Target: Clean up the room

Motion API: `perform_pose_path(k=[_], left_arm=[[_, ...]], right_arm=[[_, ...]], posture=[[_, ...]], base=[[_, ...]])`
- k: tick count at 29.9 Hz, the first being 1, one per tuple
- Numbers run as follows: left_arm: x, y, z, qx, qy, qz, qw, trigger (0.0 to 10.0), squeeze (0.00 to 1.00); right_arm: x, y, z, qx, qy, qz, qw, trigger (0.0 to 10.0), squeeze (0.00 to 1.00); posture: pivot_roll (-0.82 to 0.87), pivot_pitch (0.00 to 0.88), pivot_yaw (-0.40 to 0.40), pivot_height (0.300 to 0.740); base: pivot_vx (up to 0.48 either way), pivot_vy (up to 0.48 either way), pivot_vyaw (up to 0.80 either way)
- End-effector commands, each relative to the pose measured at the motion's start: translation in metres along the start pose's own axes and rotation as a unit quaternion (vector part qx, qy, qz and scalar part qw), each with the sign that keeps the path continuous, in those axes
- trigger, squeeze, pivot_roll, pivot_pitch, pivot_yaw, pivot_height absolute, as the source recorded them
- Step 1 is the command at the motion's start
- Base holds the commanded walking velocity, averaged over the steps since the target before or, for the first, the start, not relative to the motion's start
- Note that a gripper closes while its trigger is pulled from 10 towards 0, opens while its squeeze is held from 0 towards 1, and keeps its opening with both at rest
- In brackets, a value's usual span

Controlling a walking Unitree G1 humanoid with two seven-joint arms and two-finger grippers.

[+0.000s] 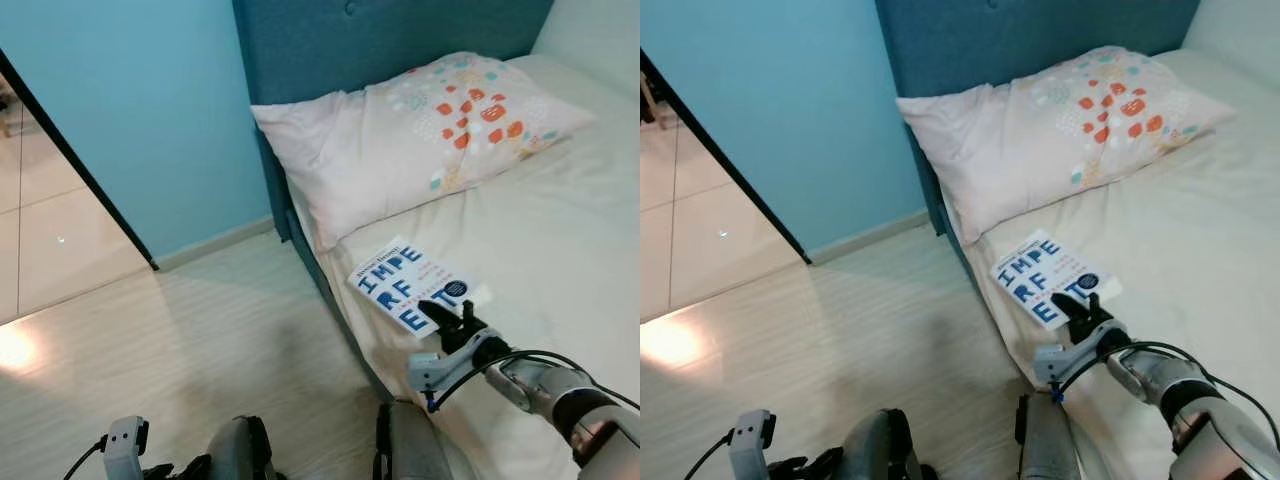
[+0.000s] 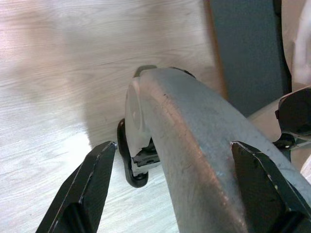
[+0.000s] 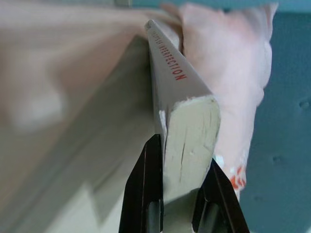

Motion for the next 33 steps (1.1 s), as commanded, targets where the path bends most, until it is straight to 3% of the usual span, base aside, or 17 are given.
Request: perform_pose_path(k=[1,2,4,8,12,13,15,16,17,18,26,27,28,33], left_arm=[[-0.059,0.026,-0.002,0.01,0.03,-0.106,0.994,10.0,0.0],[-0.061,0.028,-0.002,0.007,0.027,-0.11,0.994,10.0,0.0],[-0.061,0.028,-0.002,0.006,0.027,-0.11,0.994,10.0,0.0],[-0.06,0.028,-0.002,0.003,0.025,-0.108,0.994,10.0,0.0],[-0.059,0.028,-0.002,0.001,0.025,-0.107,0.994,10.0,0.0],[-0.057,0.029,-0.003,-0.002,0.021,-0.105,0.994,10.0,0.0],[-0.057,0.029,-0.003,-0.002,0.021,-0.105,0.994,10.0,0.0],[-0.056,0.029,-0.004,-0.003,0.019,-0.104,0.994,10.0,0.0],[-0.056,0.029,-0.004,-0.003,0.019,-0.104,0.994,10.0,0.0],[-0.055,0.029,-0.004,-0.003,0.018,-0.104,0.994,10.0,0.0],[-0.056,0.03,-0.005,-0.004,0.018,-0.103,0.995,10.0,0.0],[-0.057,0.032,-0.004,-0.005,0.019,-0.103,0.994,10.0,0.0],[-0.059,0.033,-0.003,-0.005,0.02,-0.104,0.994,10.0,0.0],[-0.061,0.033,-0.002,-0.006,0.022,-0.105,0.994,10.0,0.0]], right_arm=[[-0.017,0.006,0.003,-0.007,-0.001,-0.044,0.999,10.0,0.0],[-0.029,0.011,0.006,-0.013,-0.008,-0.07,0.997,10.0,0.0],[-0.028,0.013,0.003,-0.01,-0.012,-0.068,0.998,10.0,0.0],[-0.015,0.015,-0.012,0.003,-0.025,-0.046,0.999,10.0,0.0],[-0.013,0.015,-0.014,0.003,-0.025,-0.044,0.999,10.0,0.0],[-0.008,0.012,-0.013,-0.005,-0.034,-0.039,0.999,10.0,0.28],[-0.008,0.012,-0.013,-0.005,-0.034,-0.039,0.999,10.0,0.28],[-0.005,0.01,-0.012,-0.01,-0.04,-0.034,0.999,10.0,0.42],[-0.005,0.01,-0.012,-0.01,-0.04,-0.034,0.999,10.0,0.42],[-0.003,0.008,-0.01,-0.015,-0.043,-0.028,0.999,10.0,0.51],[0.0,0.001,-0.002,-0.024,-0.037,-0.021,0.999,10.0,0.62],[-0.003,-0.001,0.002,-0.027,-0.031,-0.027,0.999,10.0,0.73],[-0.005,-0.002,0.004,-0.028,-0.027,-0.032,0.999,10.0,0.74],[-0.008,-0.002,0.006,-0.03,-0.024,-0.038,0.999,10.0,0.72]], posture=[[0.17,0.385,0.052,0.627],[0.16,0.388,0.052,0.627],[0.16,0.388,0.052,0.627],[0.17,0.392,0.056,0.627],[0.17,0.392,0.057,0.627],[0.18,0.392,0.067,0.627],[0.18,0.392,0.067,0.627],[0.18,0.391,0.067,0.627],[0.18,0.391,0.067,0.627],[0.18,0.391,0.067,0.627],[0.19,0.394,0.063,0.627],[0.19,0.395,0.059,0.627],[0.19,0.393,0.058,0.627],[0.19,0.387,0.054,0.627]], base=[[0.0,0.0,0.0],[0.0,0.0,0.0],[0.0,0.0,0.0],[0.0,0.0,0.0],[0.0,0.0,0.0],[0.0,0.0,0.0],[0.0,0.0,0.0],[0.0,0.0,0.0],[0.0,0.0,0.0],[0.0,0.0,0.0],[0.0,0.0,0.0],[0.0,0.0,0.0],[0.0,0.0,0.0],[0.0,0.0,0.0]])
Point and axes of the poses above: a point about 5 cm out from each wrist's last joint towards the gripper, its own y axis pointing back from the gripper into the wrist, its own x axis along the axis of the wrist's last joint, z = x × y, the point moved 3 cm from there along -y, pointing out of the wrist towards the gripper, and after that the axes turned 8 degrees about -y, right-handed, at the moved point
